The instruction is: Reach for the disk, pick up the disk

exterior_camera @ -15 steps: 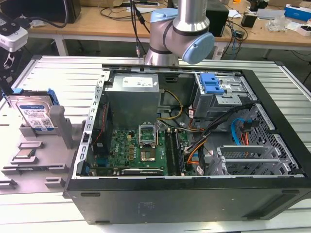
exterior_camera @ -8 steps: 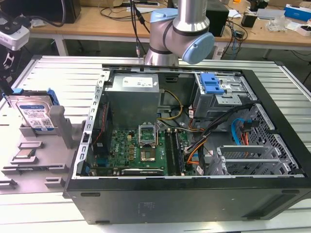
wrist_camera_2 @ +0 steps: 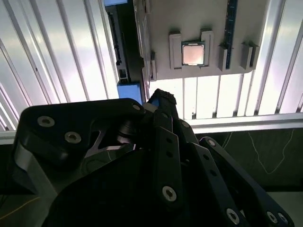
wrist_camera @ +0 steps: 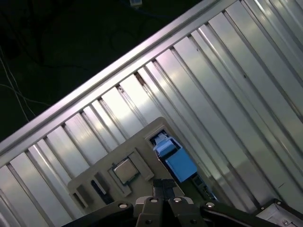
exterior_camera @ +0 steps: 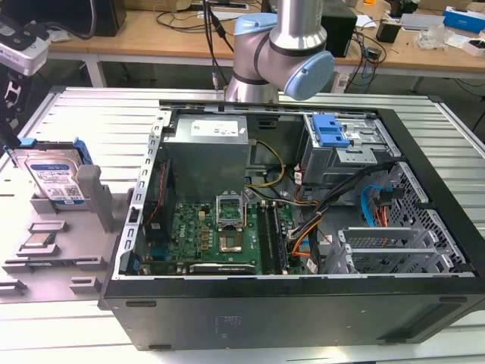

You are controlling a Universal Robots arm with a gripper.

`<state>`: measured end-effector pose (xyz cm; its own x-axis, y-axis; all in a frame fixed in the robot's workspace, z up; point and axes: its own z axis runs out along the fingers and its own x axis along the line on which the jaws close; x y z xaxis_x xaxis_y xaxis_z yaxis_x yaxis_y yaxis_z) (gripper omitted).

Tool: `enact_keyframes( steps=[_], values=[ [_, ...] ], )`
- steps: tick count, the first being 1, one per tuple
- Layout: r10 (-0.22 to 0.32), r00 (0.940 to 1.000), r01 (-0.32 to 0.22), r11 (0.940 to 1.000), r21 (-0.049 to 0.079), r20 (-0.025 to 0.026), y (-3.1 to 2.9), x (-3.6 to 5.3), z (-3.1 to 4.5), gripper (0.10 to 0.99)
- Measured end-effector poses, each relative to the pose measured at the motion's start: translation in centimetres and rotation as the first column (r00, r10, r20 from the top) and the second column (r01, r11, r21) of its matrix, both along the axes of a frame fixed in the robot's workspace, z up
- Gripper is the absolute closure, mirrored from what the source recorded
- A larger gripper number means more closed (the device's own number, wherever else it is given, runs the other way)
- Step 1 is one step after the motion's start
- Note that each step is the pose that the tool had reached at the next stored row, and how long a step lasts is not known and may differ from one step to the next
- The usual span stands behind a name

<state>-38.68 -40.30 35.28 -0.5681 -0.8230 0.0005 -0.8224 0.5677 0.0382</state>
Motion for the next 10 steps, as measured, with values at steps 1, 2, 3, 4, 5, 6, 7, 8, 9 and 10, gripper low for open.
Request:
enact_keyframes(
  steps=[1, 2, 3, 4, 5, 6, 7, 8, 9, 10],
  values=[
    [0.014, 0.9999, -0.014, 0.9999, 0.0, 0.0, 0.0, 0.0, 0.0, 0.98],
    [0.028, 0.9996, -0.028, 0.9996, 0.0, 0.0, 0.0, 0.0, 0.0, 0.98],
    [0.039, 0.9992, -0.039, 0.9992, 0.0, 0.0, 0.0, 0.0, 0.0, 0.98],
    [0.047, 0.9989, -0.047, 0.9989, 0.0, 0.0, 0.0, 0.0, 0.0, 0.98],
    [0.057, 0.9984, -0.057, 0.9984, 0.0, 0.0, 0.0, 0.0, 0.0, 0.98],
    [0.067, 0.9977, -0.067, 0.9977, 0.0, 0.0001, 0.0, 0.0, 0.0, 0.98],
    [0.075, 0.9972, -0.075, 0.9972, 0.0, 0.0, 0.0, 0.0, 0.0, 0.98],
    [0.088, 0.9961, -0.088, 0.9961, 0.0, 0.0001, 0.0, 0.0, 0.0, 0.98],
    [0.096, 0.9954, -0.096, 0.9954, 0.0, 0.0001, 0.0, 0.0, 0.0, 0.98],
    [0.103, 0.9947, -0.103, 0.9947, 0.0, 0.0, 0.0, 0.0, 0.0, 0.98]
  ],
)
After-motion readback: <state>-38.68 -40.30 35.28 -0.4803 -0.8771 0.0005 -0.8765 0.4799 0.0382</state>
